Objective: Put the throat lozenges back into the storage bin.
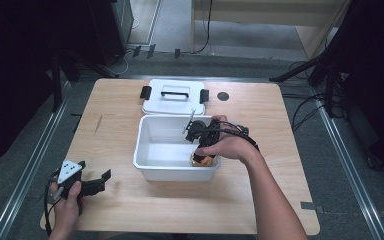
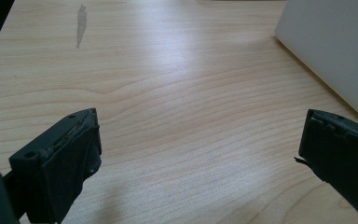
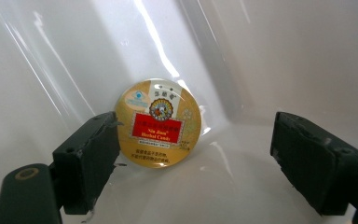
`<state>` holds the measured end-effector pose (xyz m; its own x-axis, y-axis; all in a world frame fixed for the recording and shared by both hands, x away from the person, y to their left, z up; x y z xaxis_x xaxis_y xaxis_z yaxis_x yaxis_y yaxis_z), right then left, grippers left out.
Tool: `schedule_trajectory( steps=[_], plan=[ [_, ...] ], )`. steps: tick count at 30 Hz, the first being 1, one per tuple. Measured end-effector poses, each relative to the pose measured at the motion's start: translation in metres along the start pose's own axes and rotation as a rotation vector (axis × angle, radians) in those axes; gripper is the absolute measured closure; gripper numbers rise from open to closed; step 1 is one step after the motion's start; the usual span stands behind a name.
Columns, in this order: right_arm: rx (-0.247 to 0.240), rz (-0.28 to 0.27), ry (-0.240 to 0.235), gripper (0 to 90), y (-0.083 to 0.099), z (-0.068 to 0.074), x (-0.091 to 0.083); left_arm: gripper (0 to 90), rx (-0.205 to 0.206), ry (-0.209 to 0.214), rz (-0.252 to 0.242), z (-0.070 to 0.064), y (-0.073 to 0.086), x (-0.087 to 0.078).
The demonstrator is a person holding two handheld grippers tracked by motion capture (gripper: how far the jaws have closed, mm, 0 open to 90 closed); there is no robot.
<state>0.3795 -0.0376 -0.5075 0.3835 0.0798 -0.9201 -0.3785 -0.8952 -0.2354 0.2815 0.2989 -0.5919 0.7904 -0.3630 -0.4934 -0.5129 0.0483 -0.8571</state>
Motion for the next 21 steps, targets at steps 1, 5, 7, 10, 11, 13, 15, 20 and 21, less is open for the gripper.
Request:
schedule_trajectory(
  steps=[1, 5, 7, 10, 11, 13, 15, 20, 21],
  plan=[
    [0.007, -0.008, -0.001, 14.9, -0.001, 0.0, -0.002, 0.0, 0.0, 0.0, 0.0, 0.0, 0.0, 0.0],
    [0.035, -0.041, -0.01, 13.4, -0.002, -0.003, -0.011, 0.0, 0.0, 0.0, 0.0, 0.0, 0.0, 0.0],
    [0.054, -0.054, -0.005, 13.0, -0.002, -0.005, -0.015, 0.0, 0.0, 0.0, 0.0, 0.0, 0.0, 0.0],
    [0.082, -0.077, 0.002, 11.2, -0.001, -0.01, -0.021, 0.0, 0.0, 0.0, 0.0, 0.0, 0.0, 0.0],
    [0.088, -0.08, 0.003, 9.9, 0.0, -0.011, -0.023, 0.0, 0.0, 0.0, 0.0, 0.0, 0.0, 0.0],
    [0.101, -0.094, 0.0, 7.5, 0.001, -0.013, -0.027, 0.0, 0.0, 0.0, 0.001, 0.0, 0.0, 0.0],
    [0.115, -0.111, -0.005, 6.1, 0.002, -0.015, -0.031, 0.0, -0.001, -0.001, 0.0, 0.0, 0.0, 0.0],
    [0.151, -0.144, -0.006, 4.5, 0.005, -0.021, -0.043, 0.0, 0.0, -0.002, 0.0, 0.0, 0.0, 0.0],
    [0.156, -0.149, -0.003, 4.2, 0.006, -0.023, -0.045, 0.0, 0.001, -0.002, 0.0, 0.0, 0.0, 0.0]
  ],
)
Point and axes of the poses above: each handheld gripper's, and its own axes: x roughly forward along the jaws, y roughly out of its underside, z roughly to its left, the point moved 8 cm from there along x, roughly forward along the jaws, and after that the axes turned 6 degrees about y, right-handed, at the moved point
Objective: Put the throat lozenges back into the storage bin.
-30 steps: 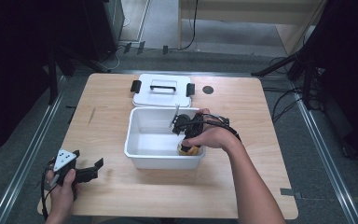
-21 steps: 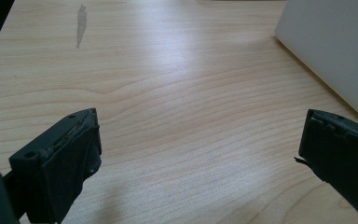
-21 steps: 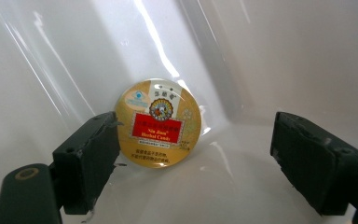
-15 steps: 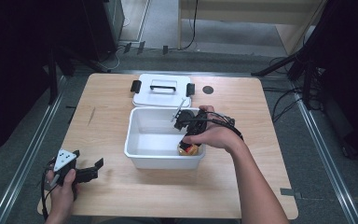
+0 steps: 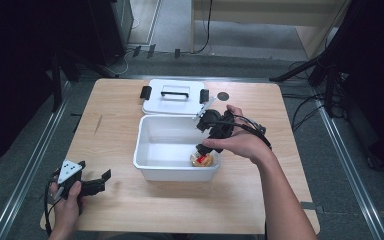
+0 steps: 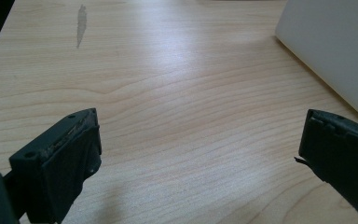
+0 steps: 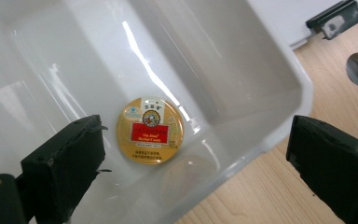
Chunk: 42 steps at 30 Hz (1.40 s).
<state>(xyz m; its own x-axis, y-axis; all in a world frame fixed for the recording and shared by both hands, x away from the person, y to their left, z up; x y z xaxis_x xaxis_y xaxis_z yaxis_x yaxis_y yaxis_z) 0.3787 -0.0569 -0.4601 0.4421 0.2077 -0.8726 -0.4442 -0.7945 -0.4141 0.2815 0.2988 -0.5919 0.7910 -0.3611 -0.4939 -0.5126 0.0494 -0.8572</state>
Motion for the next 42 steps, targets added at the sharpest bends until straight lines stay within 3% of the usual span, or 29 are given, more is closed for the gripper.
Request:
schedule_trajectory(
  steps=[15, 32, 42],
  plan=[
    [0.118, -0.079, 0.072, 3.1, 0.018, -0.03, -0.023, 0.0, 0.001, -0.001, -0.002, 0.0, 0.0, 0.0],
    [0.242, -0.116, 0.128, 3.1, 0.068, -0.056, -0.022, 0.0, 0.0, -0.002, 0.0, 0.0, 0.0, 0.0],
    [0.32, -0.109, 0.168, 3.1, 0.106, -0.058, -0.011, 0.0, 0.0, -0.003, 0.001, 0.0, 0.0, 0.0]
  ],
)
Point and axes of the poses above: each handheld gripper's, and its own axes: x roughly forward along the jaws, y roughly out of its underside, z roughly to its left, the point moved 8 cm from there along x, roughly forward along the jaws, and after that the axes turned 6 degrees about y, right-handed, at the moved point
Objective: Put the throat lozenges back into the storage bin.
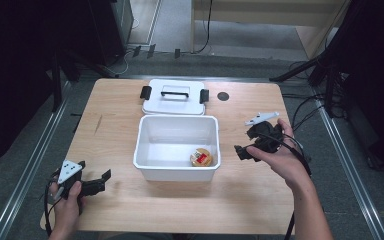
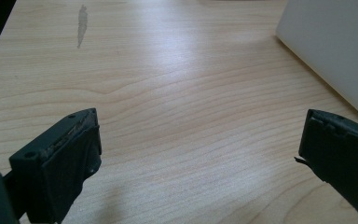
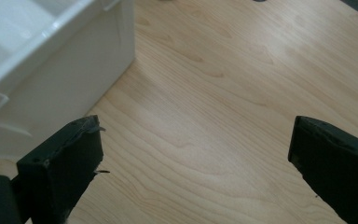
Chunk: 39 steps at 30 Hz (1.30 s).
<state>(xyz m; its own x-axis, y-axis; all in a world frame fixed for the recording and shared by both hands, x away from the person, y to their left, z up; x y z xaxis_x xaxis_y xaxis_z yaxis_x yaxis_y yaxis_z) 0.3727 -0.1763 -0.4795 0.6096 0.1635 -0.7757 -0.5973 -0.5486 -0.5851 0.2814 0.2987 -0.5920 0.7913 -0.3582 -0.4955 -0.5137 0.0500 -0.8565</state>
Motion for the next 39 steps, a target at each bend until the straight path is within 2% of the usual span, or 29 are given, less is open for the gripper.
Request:
schedule_trajectory(
  steps=[8, 19, 23, 26, 30, 35, 39],
  plan=[
    [0.08, -0.028, 0.038, 3.1, 0.029, -0.011, 0.009, 0.0, 0.0, -0.001, -0.002, 0.0, 0.0, 0.0],
    [0.182, -0.077, 0.061, 3.3, 0.072, -0.02, 0.022, 0.0, -0.002, 0.0, -0.001, 0.0, 0.0, 0.0],
    [0.194, -0.082, 0.07, 3.3, 0.087, -0.021, 0.026, 0.0, -0.002, 0.0, -0.001, 0.0, 0.0, 0.0],
    [0.22, -0.106, 0.081, 3.3, 0.097, -0.024, 0.026, 0.0, -0.003, -0.001, -0.001, 0.0, 0.0, 0.0],
    [0.253, -0.146, 0.072, 3.3, 0.113, -0.026, 0.025, 0.0, -0.003, -0.001, -0.002, 0.0, 0.0, 0.0],
    [0.273, -0.154, 0.085, 3.3, 0.138, -0.03, 0.026, 0.0, -0.002, -0.001, 0.0, 0.0, 0.0, 0.0],
    [0.308, -0.174, 0.096, 3.3, 0.157, -0.038, 0.022, 0.0, -0.008, -0.003, -0.003, 0.001, 0.0, 0.0]
  ],
)
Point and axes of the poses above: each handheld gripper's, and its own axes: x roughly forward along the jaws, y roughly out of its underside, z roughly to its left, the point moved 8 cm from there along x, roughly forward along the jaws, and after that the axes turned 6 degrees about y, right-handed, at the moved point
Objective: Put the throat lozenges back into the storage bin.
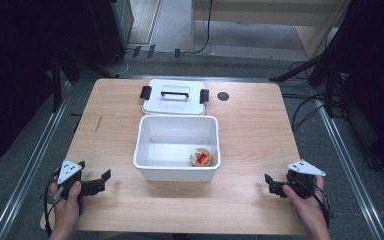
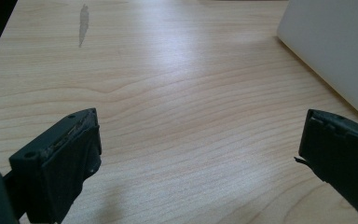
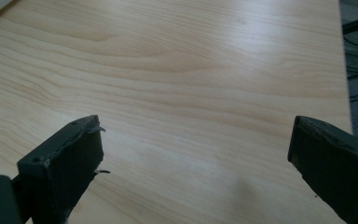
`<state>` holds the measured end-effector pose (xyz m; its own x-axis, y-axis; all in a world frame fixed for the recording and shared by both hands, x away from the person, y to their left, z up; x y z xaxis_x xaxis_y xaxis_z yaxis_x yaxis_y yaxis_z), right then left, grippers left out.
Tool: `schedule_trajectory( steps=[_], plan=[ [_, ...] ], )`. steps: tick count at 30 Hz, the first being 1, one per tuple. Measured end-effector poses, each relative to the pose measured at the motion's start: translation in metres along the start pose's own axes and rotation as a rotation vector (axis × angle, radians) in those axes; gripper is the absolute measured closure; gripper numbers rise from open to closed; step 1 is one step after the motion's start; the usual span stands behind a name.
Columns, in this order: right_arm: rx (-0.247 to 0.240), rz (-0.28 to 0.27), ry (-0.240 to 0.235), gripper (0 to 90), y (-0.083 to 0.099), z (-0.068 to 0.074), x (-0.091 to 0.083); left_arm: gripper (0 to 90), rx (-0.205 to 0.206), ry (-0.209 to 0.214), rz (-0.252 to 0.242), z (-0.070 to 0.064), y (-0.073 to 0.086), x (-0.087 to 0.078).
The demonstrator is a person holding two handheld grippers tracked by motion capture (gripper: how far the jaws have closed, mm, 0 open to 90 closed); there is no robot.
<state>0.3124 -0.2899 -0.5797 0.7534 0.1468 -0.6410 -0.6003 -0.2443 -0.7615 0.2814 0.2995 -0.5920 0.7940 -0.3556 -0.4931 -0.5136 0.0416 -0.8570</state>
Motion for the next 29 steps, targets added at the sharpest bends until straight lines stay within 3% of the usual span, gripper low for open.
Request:
schedule_trajectory(
  steps=[6, 17, 22, 29],
  plan=[
    [0.063, -0.012, 0.042, 3.4, 0.02, -0.021, -0.01, 0.0, -0.01, 0.009, -0.007, -0.001, 0.0, 0.0],
    [0.155, -0.026, 0.076, 4.6, 0.042, -0.041, -0.027, 0.0, -0.03, 0.022, -0.005, 0.002, -0.001, 0.0],
    [0.193, -0.033, 0.087, 4.9, 0.054, -0.046, -0.035, 0.0, -0.032, 0.034, -0.008, 0.002, -0.001, 0.0],
    [0.206, -0.06, 0.084, 4.9, 0.056, -0.046, -0.039, 0.0, -0.034, 0.027, -0.007, 0.002, -0.001, 0.001]
  ],
)
Point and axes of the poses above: each handheld gripper's, and its own axes: x roughly forward along the jaws, y roughly out of its underside, z roughly to its left, the point moved 8 cm from there along x, roughly forward along the jaws, and after that the axes turned 6 degrees about y, right-handed, at the moved point
